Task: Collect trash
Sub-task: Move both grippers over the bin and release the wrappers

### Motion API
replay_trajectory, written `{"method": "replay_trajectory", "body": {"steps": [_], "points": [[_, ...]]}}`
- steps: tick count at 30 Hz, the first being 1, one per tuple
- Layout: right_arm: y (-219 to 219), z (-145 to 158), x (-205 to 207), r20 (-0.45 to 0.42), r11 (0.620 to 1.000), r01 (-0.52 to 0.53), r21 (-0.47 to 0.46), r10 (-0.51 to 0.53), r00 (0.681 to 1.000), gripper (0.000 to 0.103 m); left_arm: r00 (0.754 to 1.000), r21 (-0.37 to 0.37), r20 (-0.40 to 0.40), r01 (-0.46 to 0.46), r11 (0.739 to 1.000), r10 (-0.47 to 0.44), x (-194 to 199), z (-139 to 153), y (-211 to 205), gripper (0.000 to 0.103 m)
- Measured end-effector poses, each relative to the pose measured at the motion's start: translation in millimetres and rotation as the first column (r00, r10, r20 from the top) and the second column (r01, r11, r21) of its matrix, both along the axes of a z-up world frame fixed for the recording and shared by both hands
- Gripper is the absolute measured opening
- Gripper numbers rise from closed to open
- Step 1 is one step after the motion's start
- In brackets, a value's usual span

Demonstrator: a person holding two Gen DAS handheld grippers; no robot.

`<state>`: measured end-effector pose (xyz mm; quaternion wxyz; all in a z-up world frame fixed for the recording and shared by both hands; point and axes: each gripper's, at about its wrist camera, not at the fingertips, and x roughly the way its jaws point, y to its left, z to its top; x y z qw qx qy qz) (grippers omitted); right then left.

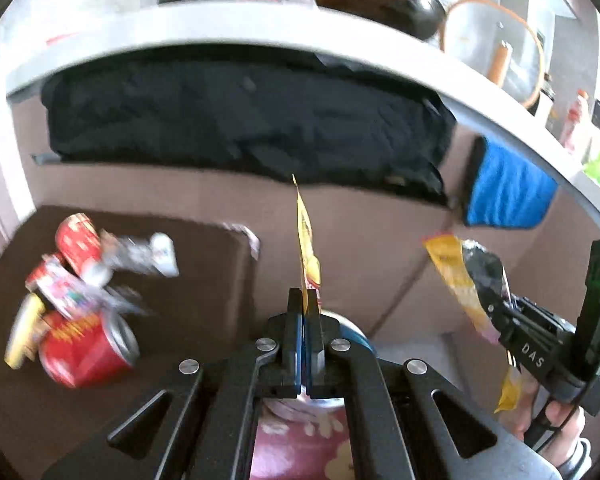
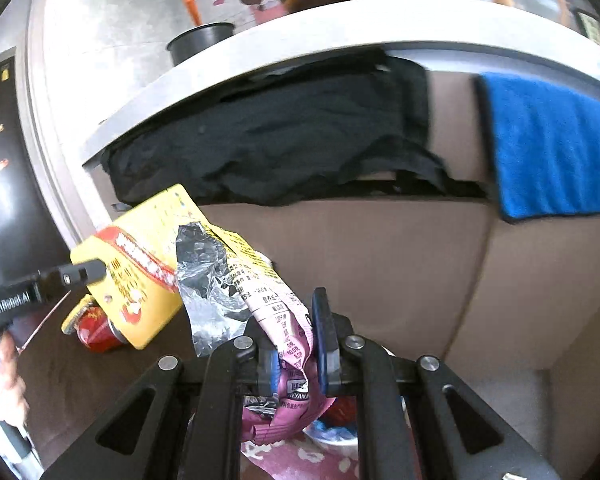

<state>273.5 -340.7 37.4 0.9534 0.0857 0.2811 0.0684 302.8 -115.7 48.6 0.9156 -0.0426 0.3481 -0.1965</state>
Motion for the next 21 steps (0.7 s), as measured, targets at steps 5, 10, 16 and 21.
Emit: {"method": "replay_trajectory", "body": {"steps": [5,10,16,21], "points": [[-25,-21,-14,-0.039,0.999,0.047,-0.005,-0.047,0.998,0.012,0.995,-0.02,-0.092,0.036,0.999,-0.038,-6,-43,-30,0.0],[-46,-58,-9,-0.105,0.997,0.078,0.027,-0.075,0.992,0.012,0.982,-0.019,-0.18,0.045,0.999,-0.047,4,-87,-53,0.0],[-55,-113,16,-0.203,0.994,0.076,0.073,-0.06,0.977,0.012,0.96,-0.006,-0.279,0.023,1.0,-0.024,38,-138,-71,0.0],[-55,-164,55,-0.282,0.987,0.066,0.147,-0.023,0.959,0.012,0.944,0.027,-0.33,0.017,1.0,-0.007,70,-181,-84,0.0]]}}
